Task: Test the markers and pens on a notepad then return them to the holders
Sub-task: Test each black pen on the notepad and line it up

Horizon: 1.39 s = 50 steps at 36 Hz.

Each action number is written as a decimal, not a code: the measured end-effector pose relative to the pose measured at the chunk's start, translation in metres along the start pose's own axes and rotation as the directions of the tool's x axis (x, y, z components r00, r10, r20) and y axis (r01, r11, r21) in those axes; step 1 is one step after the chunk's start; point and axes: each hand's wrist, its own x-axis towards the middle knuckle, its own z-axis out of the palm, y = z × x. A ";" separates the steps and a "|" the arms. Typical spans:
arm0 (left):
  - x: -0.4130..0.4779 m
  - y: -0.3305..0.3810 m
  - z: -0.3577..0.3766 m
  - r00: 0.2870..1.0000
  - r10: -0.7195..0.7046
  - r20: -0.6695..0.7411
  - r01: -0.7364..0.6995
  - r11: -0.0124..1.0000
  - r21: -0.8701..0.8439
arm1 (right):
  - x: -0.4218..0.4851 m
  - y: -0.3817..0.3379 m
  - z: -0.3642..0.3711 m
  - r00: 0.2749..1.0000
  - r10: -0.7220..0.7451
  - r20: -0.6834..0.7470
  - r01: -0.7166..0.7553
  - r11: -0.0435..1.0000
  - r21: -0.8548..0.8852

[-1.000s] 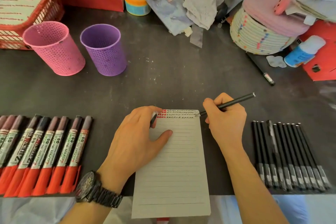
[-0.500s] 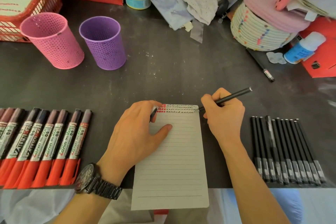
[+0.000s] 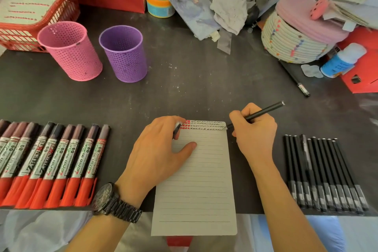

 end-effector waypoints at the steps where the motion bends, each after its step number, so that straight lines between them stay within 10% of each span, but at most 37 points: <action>1: 0.000 0.000 0.000 1.000 -0.001 0.000 0.001 1.000 0.000 | 0.000 0.000 0.000 1.000 0.001 -0.004 -0.001 1.000 0.007; 21: -0.008 0.009 -0.019 0.997 0.081 -0.012 -0.082 0.961 -0.265 | -0.019 -0.022 -0.015 0.990 0.123 0.074 -0.143 0.905 0.400; 26: -0.004 0.009 -0.016 0.998 0.057 0.021 -0.053 0.988 -0.146 | -0.046 -0.028 -0.010 0.960 0.110 0.256 -0.233 0.820 0.523; 50: -0.006 0.009 -0.011 0.998 0.057 -0.015 -0.058 0.996 -0.064 | -0.057 -0.022 -0.008 0.970 0.015 0.245 -0.163 0.786 0.597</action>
